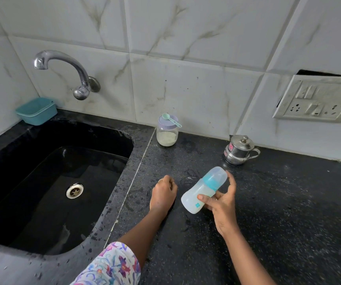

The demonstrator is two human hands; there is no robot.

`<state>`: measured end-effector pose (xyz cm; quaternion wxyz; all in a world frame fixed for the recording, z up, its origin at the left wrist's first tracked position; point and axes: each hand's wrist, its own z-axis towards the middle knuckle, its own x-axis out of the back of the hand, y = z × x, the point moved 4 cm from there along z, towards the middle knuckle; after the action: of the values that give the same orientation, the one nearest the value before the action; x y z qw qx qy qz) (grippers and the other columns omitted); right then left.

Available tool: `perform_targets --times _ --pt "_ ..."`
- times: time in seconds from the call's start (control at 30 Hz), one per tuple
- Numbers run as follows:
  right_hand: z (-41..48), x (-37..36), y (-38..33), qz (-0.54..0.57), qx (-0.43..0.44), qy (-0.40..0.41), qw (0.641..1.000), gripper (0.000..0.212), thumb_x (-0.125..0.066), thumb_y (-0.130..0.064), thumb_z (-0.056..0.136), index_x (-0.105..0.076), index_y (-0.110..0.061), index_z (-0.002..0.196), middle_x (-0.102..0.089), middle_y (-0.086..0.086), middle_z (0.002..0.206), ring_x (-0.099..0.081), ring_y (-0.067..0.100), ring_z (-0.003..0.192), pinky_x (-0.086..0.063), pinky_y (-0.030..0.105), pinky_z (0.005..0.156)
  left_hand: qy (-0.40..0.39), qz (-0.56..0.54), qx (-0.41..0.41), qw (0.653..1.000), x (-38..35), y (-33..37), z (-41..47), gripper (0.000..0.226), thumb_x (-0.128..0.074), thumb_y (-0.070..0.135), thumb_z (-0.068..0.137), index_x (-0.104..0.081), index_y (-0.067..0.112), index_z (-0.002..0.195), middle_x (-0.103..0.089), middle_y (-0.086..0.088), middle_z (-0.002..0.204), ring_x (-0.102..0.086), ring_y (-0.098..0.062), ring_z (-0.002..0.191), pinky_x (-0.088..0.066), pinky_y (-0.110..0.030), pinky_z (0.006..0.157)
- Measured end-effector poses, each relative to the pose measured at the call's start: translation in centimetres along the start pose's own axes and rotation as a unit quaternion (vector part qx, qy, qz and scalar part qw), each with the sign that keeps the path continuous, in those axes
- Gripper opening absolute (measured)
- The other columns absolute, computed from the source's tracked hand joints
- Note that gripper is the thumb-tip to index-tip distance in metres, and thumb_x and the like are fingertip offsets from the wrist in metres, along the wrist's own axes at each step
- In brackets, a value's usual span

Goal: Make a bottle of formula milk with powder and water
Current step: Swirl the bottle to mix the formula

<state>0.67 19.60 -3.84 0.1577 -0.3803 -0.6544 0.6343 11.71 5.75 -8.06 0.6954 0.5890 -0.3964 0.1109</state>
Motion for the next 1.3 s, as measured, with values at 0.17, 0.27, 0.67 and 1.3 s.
perform_targets --times 0.17,0.27,0.67,1.3 --pt "-0.1 -0.2 1.1 0.170 -0.081 0.048 0.981 0.076 -0.059 0.012 0.077 -0.035 -0.038 0.128 -0.062 0.008 0.108 -0.064 0.024 0.093 -0.058 0.039 0.058 -0.002 -0.001 0.003 1.000 -0.1 -0.1 0.1 0.009 -0.049 0.019 0.091 -0.054 0.011 0.089 -0.059 -0.001 0.083 -0.054 -0.019 0.072 -0.043 -0.032 0.064" --pt "-0.3 -0.5 1.6 0.198 -0.108 0.052 0.973 0.070 -0.059 0.009 0.080 -0.035 -0.035 0.129 -0.061 0.009 0.107 -0.063 0.025 0.093 -0.058 0.038 0.056 0.000 0.001 0.004 1.000 -0.1 0.0 0.1 0.010 -0.049 0.018 0.091 -0.055 0.011 0.090 -0.060 -0.002 0.084 -0.055 -0.020 0.073 -0.043 -0.032 0.065" --pt "-0.5 -0.6 1.0 -0.032 -0.037 -0.018 0.999 0.097 -0.071 0.020 0.062 -0.036 -0.049 0.119 -0.068 0.018 0.100 -0.066 0.026 0.088 -0.054 0.047 0.080 -0.001 0.003 0.001 1.000 -0.1 -0.1 0.0 0.011 -0.050 0.019 0.091 -0.054 0.010 0.088 -0.062 -0.005 0.084 -0.057 -0.022 0.074 -0.047 -0.036 0.069" --pt "-0.4 -0.2 0.5 0.034 -0.068 -0.027 0.997 0.096 -0.065 0.020 0.065 -0.033 -0.043 0.130 -0.073 0.011 0.093 -0.069 0.025 0.086 -0.056 0.046 0.073 -0.005 0.003 0.001 1.000 -0.3 -0.1 0.0 0.011 -0.049 0.019 0.091 -0.055 0.010 0.090 -0.061 -0.004 0.084 -0.057 -0.022 0.077 -0.048 -0.037 0.072"
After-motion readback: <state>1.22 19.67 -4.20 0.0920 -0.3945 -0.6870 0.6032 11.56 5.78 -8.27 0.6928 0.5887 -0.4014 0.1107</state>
